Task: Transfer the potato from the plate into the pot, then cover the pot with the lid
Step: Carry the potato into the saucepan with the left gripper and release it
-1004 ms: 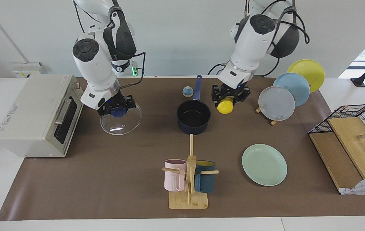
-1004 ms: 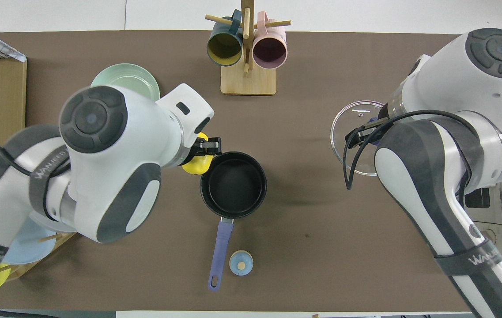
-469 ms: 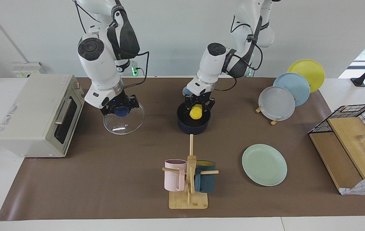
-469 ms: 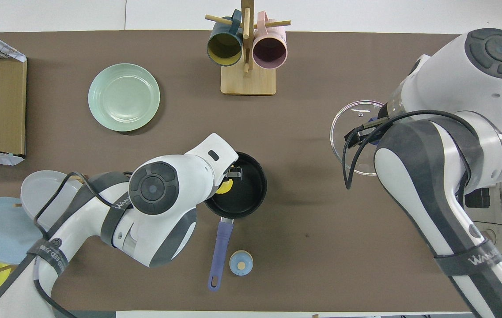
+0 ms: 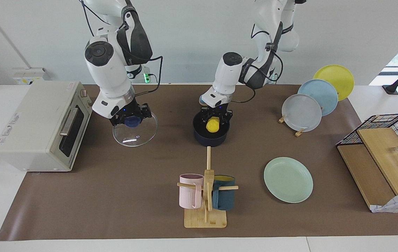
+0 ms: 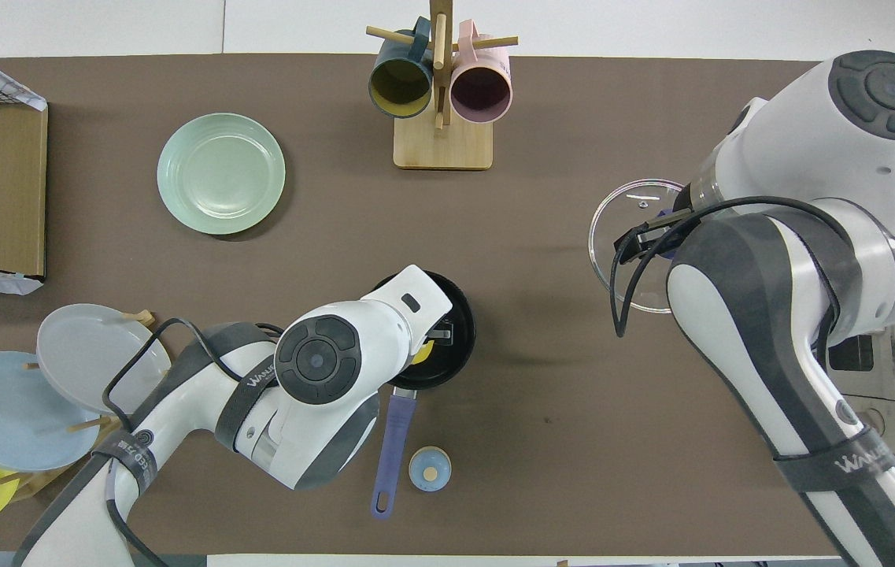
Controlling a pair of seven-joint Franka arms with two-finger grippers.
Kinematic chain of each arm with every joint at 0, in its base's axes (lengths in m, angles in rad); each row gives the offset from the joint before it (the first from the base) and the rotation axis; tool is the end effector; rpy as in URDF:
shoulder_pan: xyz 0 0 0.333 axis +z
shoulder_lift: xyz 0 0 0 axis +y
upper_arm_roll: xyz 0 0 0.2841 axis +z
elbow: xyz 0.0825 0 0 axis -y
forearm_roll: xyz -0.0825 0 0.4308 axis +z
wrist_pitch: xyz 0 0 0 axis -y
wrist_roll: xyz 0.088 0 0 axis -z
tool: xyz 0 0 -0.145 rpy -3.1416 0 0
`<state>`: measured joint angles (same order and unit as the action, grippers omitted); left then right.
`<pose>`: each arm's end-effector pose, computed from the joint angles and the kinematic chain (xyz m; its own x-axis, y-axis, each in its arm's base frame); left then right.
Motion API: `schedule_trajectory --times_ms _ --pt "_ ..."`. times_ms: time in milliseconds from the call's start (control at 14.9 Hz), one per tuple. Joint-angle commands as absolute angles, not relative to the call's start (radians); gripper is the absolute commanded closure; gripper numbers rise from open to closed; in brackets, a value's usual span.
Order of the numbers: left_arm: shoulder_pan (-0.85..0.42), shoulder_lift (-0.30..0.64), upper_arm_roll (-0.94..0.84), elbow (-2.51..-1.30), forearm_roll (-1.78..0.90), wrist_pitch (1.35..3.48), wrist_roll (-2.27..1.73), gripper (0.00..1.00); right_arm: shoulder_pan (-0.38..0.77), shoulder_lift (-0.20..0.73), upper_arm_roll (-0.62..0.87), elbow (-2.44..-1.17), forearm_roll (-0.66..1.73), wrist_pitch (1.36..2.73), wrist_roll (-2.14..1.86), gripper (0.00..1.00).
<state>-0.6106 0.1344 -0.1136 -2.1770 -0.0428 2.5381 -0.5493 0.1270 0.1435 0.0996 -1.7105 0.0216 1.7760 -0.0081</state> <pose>0.4576 -0.4061 0.2527 0.9781 -0.1241 0.1670 -0.1507 -0.9760 0.1571 0.6189 0.1437 0.4103 0.9707 0.2277 -0.0770 0.2255 -0.9736 -0.0356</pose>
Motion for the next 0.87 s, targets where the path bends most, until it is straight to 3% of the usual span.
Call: schedule_trajectory --times_ms 0,536,670,804 --pt "-0.63 0.153 -0.097 -2.22 -0.02 2.626 -0.56 1.0 0.123 0.143 0.106 -1.7 0.037 1.782 0.011 1.0" --pt "-0.623 0.184 -0.095 -2.233 0.04 2.669 -0.546 1.0 0.123 0.143 0.106 -1.7 0.038 1.789 0.011 1.0" --pt "-0.626 0.183 -0.094 -2.233 0.049 2.663 -0.546 0.01 0.123 0.143 0.106 -1.701 0.038 1.789 0.011 1.0" --pt "-0.621 0.169 -0.094 -2.22 0.051 2.649 -0.532 0.0 0.123 0.143 0.106 -1.7 0.038 1.789 0.011 1.0"
